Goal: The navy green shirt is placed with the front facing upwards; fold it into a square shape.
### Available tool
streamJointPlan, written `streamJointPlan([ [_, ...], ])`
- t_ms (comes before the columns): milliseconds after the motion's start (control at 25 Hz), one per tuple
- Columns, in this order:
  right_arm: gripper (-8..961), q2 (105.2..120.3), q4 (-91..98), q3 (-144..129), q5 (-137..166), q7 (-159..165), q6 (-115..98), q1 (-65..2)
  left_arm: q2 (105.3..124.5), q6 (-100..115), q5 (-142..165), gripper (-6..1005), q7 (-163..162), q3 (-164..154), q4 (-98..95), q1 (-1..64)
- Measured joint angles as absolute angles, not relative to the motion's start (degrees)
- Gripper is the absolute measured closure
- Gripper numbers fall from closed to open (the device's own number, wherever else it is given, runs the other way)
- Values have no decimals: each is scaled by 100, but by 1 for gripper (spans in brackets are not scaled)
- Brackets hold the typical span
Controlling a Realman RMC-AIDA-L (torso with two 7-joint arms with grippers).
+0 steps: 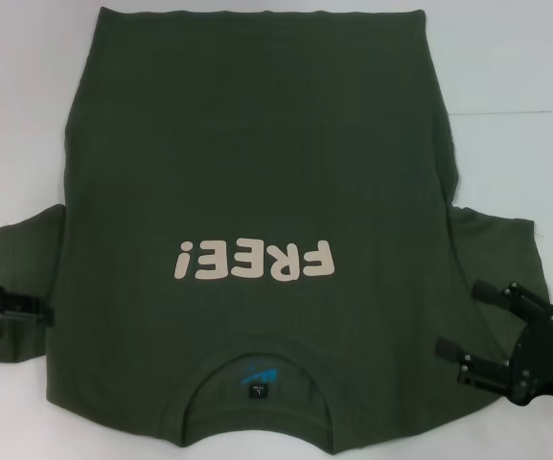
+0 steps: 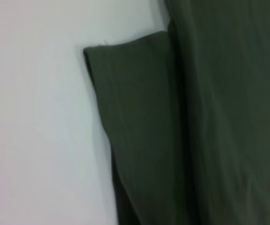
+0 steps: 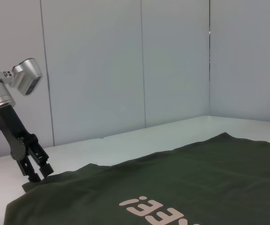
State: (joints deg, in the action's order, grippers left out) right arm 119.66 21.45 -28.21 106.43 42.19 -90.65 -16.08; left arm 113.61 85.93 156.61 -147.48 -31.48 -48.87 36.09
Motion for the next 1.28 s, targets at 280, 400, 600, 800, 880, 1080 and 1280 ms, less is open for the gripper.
streamJointPlan([
  [280,26,11968,2144,-2812,10643,4219,-9060,-1634,11381,8557,15887,67,-14754,-3286,-4892,3674],
  [400,26,11970,2145,-2812,10643,4219,-9060,-1635,11385,8565,15879,67,-14757,-3306,-4882,3693],
  [600,26,11970,2144,-2805,10643,4219,-9060,-1635,11368,8659,15828,67,-14748,-3284,-4851,3735],
  [800,26,11965,2145,-2803,10643,4219,-9053,-1642,11331,8693,15685,68,-14712,-3275,-4704,3771],
  [880,26,11964,2145,-2803,10643,4219,-9051,-1644,11331,8636,15719,68,-14732,-3297,-4701,3772],
  [1080,26,11962,2145,-2803,10643,4219,-9048,-1644,11332,8563,15768,68,-14761,-3294,-4722,3772],
  [1280,26,11964,2144,-2803,10643,4219,-9044,-1651,11334,8522,15933,69,-14776,-3311,-4717,3786],
])
